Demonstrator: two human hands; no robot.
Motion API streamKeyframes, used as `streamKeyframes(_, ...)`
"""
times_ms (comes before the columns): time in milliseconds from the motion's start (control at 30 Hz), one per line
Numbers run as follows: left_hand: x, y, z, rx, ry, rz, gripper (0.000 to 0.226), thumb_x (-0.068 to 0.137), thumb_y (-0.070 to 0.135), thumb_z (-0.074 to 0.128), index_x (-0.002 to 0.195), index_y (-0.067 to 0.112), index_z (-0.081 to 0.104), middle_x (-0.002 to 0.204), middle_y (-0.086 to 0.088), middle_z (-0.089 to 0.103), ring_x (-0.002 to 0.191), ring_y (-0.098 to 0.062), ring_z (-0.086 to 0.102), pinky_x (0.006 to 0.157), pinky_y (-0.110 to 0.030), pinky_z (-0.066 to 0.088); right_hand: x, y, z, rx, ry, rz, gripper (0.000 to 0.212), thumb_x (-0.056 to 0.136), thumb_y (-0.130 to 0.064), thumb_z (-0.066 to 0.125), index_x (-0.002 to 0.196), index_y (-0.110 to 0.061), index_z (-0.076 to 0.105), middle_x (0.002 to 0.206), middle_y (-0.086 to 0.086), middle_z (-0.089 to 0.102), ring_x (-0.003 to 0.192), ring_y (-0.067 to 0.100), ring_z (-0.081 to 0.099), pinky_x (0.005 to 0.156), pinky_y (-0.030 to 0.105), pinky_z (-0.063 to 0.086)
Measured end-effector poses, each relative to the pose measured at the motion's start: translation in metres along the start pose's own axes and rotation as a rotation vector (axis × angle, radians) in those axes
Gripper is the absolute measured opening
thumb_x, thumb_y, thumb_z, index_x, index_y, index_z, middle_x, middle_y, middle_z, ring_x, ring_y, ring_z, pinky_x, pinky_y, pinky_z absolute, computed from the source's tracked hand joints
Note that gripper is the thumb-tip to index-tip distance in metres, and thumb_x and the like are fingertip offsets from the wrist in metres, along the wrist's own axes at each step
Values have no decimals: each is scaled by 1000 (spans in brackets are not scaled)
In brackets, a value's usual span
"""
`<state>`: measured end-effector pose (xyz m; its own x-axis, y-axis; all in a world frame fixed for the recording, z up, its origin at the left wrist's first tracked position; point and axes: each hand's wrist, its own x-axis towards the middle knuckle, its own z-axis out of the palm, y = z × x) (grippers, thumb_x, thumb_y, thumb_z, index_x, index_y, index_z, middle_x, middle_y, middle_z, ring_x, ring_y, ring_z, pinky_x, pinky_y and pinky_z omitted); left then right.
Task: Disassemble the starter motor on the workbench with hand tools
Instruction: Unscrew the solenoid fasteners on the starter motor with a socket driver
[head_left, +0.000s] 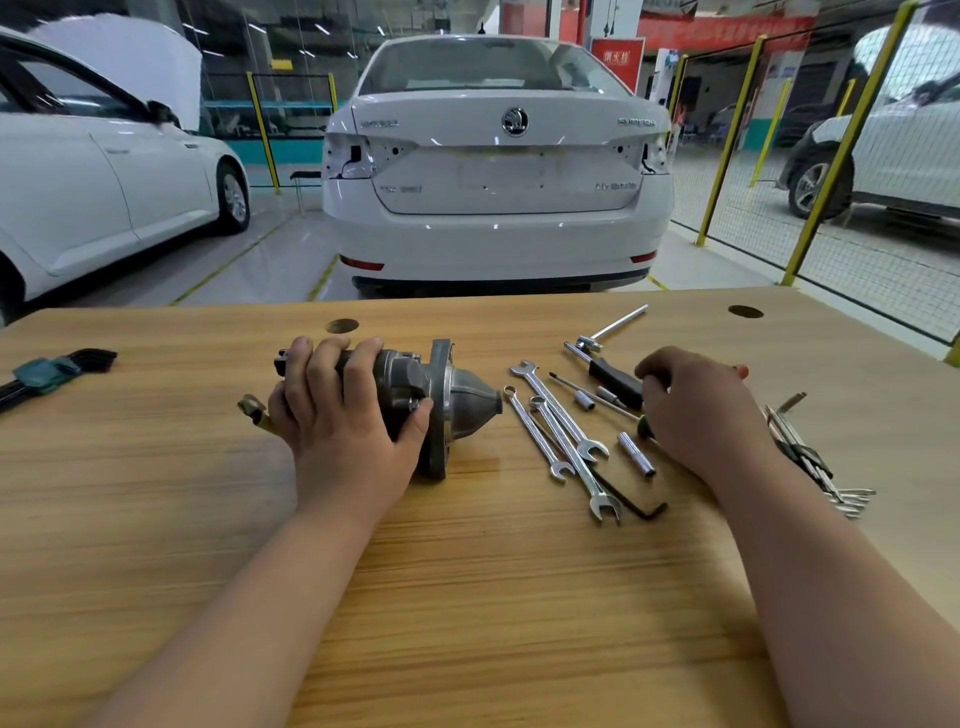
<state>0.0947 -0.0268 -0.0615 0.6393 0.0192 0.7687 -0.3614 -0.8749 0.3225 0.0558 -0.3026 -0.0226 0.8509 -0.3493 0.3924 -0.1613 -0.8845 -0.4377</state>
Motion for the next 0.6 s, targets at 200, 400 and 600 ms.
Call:
streamKeyframes(200, 4, 0, 6, 16, -9, 16, 68, 77, 37, 70, 128, 19, 30, 137, -24, 36, 135, -37, 15, 104, -59, 17, 1, -14, 10, -211, -257, -33, 28, 98, -18, 43, 117, -23, 62, 93, 0, 57, 77, 20, 58, 65, 34, 51)
streamKeyframes(400, 9, 16, 19, 72, -34, -44, 69, 80, 40, 68, 129, 22, 24, 141, -19, 33, 137, -30, 8, 107, -59, 15, 17, -45, 29, -310, -306, -93, 27, 96, -15, 43, 115, -21, 61, 91, 0, 54, 79, 21, 53, 58, 28, 39)
streamKeyframes(600, 10, 13, 22, 16, -2, -39, 71, 77, 39, 72, 129, 23, 27, 140, -16, 35, 137, -31, 12, 106, -57, 15, 13, -46, 48, -192, -284, -168, 21, 98, -38, 49, 105, -25, 64, 87, -5, 61, 76, 16, 55, 63, 30, 43)
